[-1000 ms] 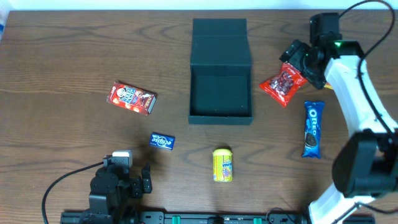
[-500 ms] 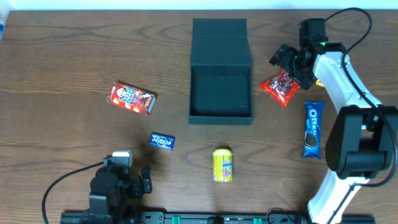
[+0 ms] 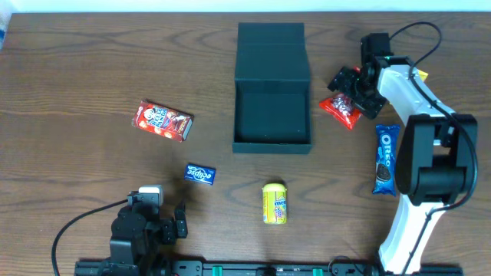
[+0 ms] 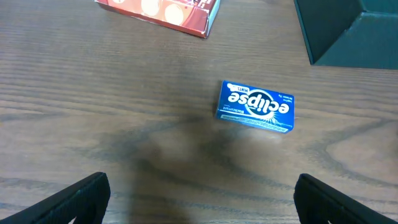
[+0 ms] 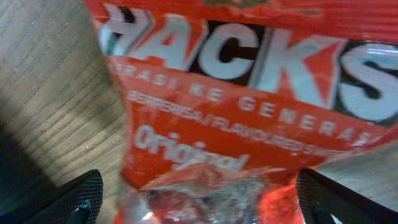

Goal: Pack container
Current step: 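Move the right gripper up to the red Hacks candy bag, then close the right gripper on the red Hacks bag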

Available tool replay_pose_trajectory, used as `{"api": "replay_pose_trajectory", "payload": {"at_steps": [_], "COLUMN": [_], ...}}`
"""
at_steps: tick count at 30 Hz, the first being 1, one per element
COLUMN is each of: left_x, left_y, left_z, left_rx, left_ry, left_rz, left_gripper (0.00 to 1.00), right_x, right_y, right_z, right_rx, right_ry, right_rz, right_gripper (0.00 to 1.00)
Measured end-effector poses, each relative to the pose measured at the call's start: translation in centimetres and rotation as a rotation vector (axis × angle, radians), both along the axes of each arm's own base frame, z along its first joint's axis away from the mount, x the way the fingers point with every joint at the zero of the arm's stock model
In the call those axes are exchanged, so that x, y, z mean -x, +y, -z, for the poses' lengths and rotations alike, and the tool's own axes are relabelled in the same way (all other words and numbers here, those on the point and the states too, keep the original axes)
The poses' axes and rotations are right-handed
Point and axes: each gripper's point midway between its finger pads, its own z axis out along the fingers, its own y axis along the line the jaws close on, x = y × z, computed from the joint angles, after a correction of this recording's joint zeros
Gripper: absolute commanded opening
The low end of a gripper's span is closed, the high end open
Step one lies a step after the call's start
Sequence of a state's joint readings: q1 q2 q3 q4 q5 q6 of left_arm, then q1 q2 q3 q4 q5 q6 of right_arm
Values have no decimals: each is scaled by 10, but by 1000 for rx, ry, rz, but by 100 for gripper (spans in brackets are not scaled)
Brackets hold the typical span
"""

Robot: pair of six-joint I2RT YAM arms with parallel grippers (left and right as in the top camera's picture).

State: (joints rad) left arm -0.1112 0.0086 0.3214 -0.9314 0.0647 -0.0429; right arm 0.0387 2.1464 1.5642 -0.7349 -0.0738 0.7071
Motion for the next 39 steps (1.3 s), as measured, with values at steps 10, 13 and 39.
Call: {"api": "replay_pose_trajectory", "payload": {"at_steps": [10,13,39], "left_x": [0,0,0], "left_y": [0,0,0], "left_z": [0,0,0], "left_rx": [0,0,0], "left_ry": [0,0,0], "left_rz": [0,0,0], "left_gripper": [96,95,95], "right_x": [4,8,12], "right_y": [0,0,3], "right_z": [2,3,3], "right_rx": [11,12,15], "right_ry": [17,35,47], "right_rz": [-3,-3,-17], "right_gripper": [99,99,83]}}
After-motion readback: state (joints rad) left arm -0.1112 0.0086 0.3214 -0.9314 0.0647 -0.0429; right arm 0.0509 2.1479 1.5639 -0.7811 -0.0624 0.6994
